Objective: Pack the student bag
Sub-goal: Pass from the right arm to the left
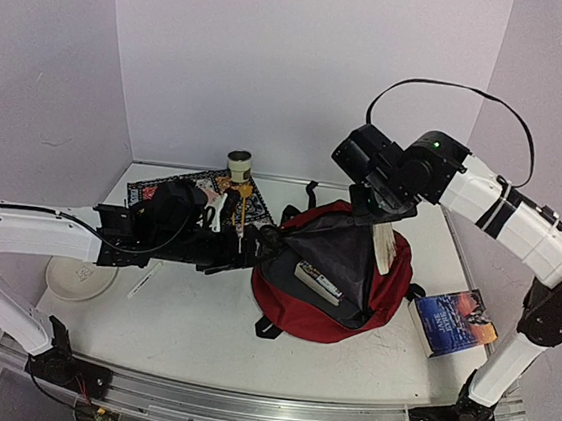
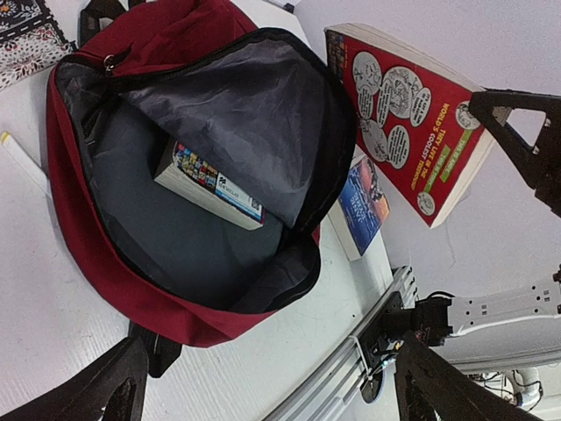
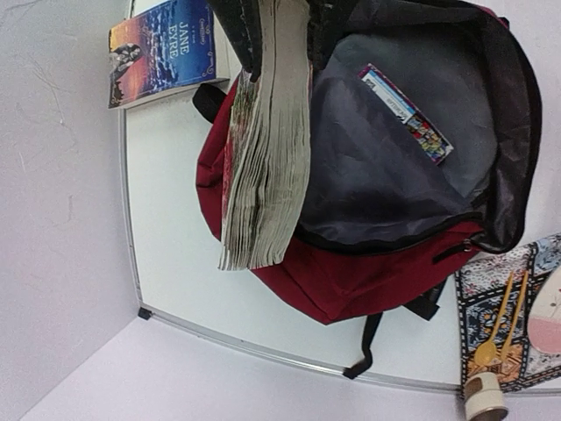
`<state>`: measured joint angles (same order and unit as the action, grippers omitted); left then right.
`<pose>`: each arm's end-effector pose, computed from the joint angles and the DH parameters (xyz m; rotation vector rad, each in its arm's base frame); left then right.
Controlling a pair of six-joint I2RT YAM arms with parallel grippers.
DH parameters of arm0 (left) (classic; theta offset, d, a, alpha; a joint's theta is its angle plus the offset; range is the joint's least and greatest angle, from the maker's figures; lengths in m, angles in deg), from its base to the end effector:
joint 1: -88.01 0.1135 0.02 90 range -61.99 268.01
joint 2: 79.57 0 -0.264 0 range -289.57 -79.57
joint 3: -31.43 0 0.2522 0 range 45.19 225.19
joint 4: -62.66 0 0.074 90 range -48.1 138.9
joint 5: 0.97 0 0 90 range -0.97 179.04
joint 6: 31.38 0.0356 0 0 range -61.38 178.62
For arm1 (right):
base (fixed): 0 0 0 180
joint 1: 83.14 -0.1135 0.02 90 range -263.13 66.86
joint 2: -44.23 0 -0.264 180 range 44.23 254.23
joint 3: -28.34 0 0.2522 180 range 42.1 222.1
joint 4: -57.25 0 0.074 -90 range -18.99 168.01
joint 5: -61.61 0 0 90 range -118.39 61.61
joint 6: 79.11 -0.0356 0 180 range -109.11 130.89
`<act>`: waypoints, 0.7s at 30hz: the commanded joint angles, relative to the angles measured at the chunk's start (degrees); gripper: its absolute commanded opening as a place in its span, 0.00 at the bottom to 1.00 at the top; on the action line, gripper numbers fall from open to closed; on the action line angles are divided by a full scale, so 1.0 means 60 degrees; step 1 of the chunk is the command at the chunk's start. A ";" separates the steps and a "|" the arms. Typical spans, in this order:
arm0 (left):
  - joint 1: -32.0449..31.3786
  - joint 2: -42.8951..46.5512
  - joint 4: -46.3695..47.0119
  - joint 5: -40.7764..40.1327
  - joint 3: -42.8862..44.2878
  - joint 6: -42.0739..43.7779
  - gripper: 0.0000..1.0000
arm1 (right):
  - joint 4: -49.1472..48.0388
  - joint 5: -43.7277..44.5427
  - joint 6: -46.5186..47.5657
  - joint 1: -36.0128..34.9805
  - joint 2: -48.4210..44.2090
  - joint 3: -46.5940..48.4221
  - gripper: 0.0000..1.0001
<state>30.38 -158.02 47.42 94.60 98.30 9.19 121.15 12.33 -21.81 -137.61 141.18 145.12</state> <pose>0.1641 -0.2653 0.2722 0.2314 2.2731 -1.1955 0.2291 0.2809 0.3909 -0.0723 2.1252 0.0490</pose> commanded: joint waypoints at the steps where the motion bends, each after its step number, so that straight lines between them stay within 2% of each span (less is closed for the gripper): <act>1: -0.0252 -0.0391 0.0613 -0.0598 0.0798 0.0139 0.99 | -0.0925 -0.0151 0.0116 -0.0196 -0.0177 0.0228 0.00; 8: -0.0807 -0.1097 0.1318 -0.1356 0.1332 0.0324 0.99 | -0.2498 -0.0693 -0.0112 -0.0442 -0.0185 -0.0139 0.00; 15: -0.1141 -0.2048 0.1741 -0.1752 0.2155 0.0701 1.00 | -0.3119 -0.0962 -0.0404 -0.0564 0.0019 -0.0067 0.00; 21: -0.1286 -0.2571 0.1770 -0.2686 0.2718 0.1084 0.99 | -0.3291 -0.1255 -0.0524 -0.0604 0.0336 0.0178 0.00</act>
<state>23.12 -172.33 55.28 83.76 110.37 13.00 104.41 4.85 -23.80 -140.76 141.74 144.34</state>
